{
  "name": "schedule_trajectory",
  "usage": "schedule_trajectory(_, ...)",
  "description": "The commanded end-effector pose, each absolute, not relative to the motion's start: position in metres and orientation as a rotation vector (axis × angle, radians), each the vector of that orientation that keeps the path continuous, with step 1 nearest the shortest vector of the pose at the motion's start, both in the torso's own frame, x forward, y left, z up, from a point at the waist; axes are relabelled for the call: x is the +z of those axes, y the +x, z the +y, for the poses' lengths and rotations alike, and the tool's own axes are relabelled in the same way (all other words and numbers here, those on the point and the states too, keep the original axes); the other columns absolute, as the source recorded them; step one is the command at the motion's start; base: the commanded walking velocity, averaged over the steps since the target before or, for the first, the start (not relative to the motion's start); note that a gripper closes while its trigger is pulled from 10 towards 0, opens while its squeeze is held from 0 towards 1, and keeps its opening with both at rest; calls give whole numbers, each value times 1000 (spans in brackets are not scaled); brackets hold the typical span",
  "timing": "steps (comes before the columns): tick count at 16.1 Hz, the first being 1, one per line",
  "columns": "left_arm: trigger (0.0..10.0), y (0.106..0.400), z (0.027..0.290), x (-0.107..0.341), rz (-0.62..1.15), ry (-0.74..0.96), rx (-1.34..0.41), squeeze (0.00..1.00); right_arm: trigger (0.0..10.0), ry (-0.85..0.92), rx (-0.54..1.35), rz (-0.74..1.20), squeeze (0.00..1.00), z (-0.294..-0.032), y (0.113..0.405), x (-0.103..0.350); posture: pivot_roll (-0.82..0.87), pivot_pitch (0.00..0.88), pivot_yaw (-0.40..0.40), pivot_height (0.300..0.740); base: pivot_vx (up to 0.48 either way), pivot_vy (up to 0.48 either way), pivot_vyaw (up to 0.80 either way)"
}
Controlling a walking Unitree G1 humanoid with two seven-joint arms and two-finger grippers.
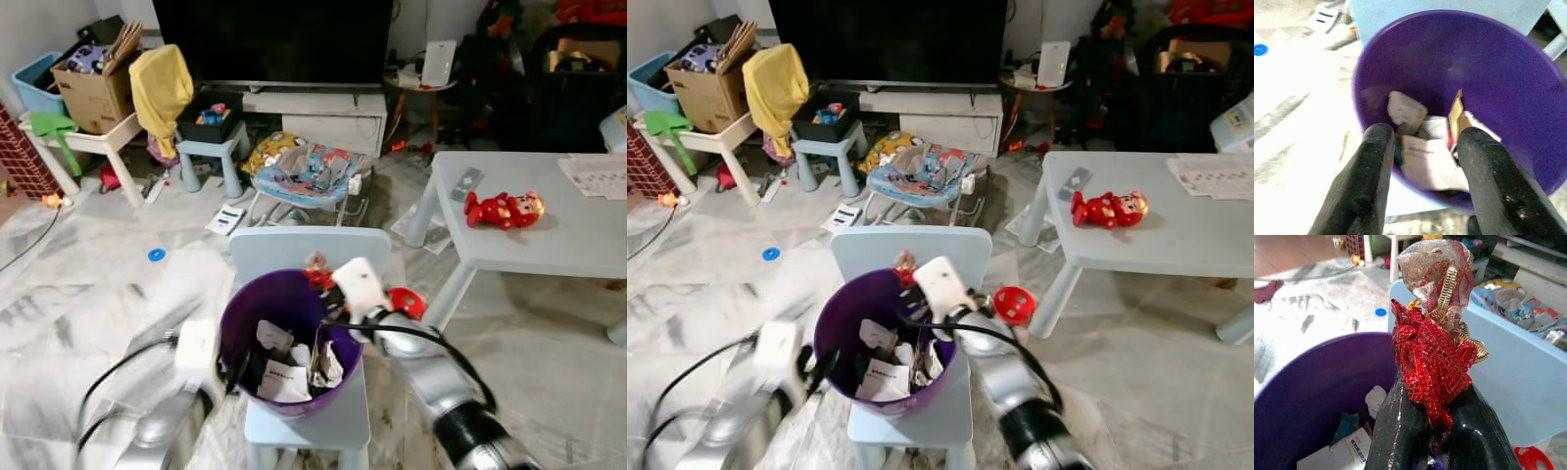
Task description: Picking trash to rubbish bin
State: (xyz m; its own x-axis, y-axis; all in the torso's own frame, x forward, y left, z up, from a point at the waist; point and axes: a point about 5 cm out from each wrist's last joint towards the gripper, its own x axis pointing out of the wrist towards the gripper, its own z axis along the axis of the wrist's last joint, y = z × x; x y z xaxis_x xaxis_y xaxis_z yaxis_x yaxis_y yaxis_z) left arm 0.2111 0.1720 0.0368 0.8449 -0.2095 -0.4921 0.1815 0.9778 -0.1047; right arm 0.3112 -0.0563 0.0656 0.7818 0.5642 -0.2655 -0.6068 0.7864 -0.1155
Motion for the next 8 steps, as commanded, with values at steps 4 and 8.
schedule_trajectory(4,10000,189,184,51,502,26,-248,1000,0,-250,666,332,0,-39,309,41,205,72,-16,740,0,0,0)
schedule_trajectory(8,10000,185,185,47,518,19,-262,1000,10000,-304,726,407,694,-33,303,28,208,69,-2,740,0,0,0)
